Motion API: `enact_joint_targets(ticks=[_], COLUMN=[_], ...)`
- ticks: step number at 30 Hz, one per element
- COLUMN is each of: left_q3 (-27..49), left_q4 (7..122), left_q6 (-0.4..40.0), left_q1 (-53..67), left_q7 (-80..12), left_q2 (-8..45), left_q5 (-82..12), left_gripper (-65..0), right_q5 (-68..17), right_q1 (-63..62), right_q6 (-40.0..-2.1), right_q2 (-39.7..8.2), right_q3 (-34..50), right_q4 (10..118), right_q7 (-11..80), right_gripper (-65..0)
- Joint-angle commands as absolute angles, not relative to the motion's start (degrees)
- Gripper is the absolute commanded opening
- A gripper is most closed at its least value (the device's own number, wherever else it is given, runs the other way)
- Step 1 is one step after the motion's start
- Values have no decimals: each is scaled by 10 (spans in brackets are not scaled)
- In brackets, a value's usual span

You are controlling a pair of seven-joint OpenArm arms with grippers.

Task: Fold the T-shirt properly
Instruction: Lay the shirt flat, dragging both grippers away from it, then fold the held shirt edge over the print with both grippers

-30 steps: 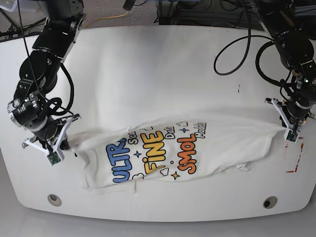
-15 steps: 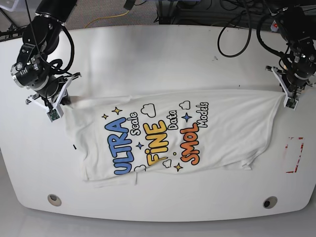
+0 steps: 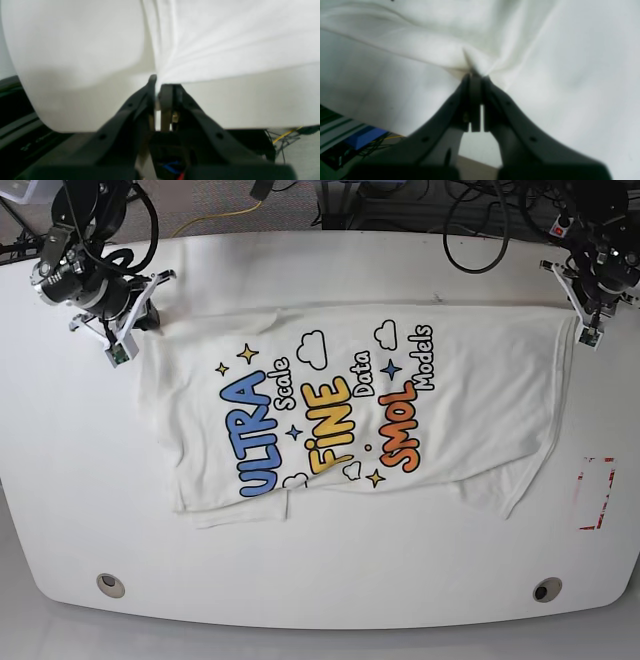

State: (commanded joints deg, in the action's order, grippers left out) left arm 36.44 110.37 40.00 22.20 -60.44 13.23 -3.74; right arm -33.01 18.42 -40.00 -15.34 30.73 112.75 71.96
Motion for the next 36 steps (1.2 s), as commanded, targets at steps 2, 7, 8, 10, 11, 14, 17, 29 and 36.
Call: enact_joint_targets(ticks=[2, 7, 8, 10, 11, 14, 17, 29, 36], left_q3=[365, 371, 371, 367, 367, 366, 354, 344, 320], left_q4=[1104, 1104, 1104, 1101, 1100, 1088, 1055, 933, 880], left_q6=[400, 400, 400, 400, 400, 400, 400, 400, 400], left_q1=[229, 225, 215, 182, 169, 144, 114, 13, -19], left_q7=[-604, -601, -596, -582, -580, -580, -577, -576, -536], left_q2=[132, 131, 131, 131, 131, 132, 140, 182, 194], left_q5=[-37, -41, -41, -37, -36, -36, -36, -36, -36], left_gripper=[-650, -650, -650, -650, -650, -650, -650, -650, -650], right_q5=[-342, -388, -390, -384, -380, -374, -349, -311, -312], right_q1=[191, 182, 171, 155, 149, 127, 101, -27, -92], right_q6=[-400, -400, -400, -400, -400, -400, -400, -400, -400], right_q2=[-153, -145, -143, -140, -137, -122, -116, -113, -116], right_q3=[318, 340, 340, 339, 338, 337, 336, 284, 280], right_q4=[1127, 1127, 1126, 1123, 1123, 1122, 1117, 971, 877], right_q7=[718, 717, 717, 717, 717, 717, 717, 685, 648], right_gripper=[-650, -650, -650, -650, -650, -650, -650, -650, -650])
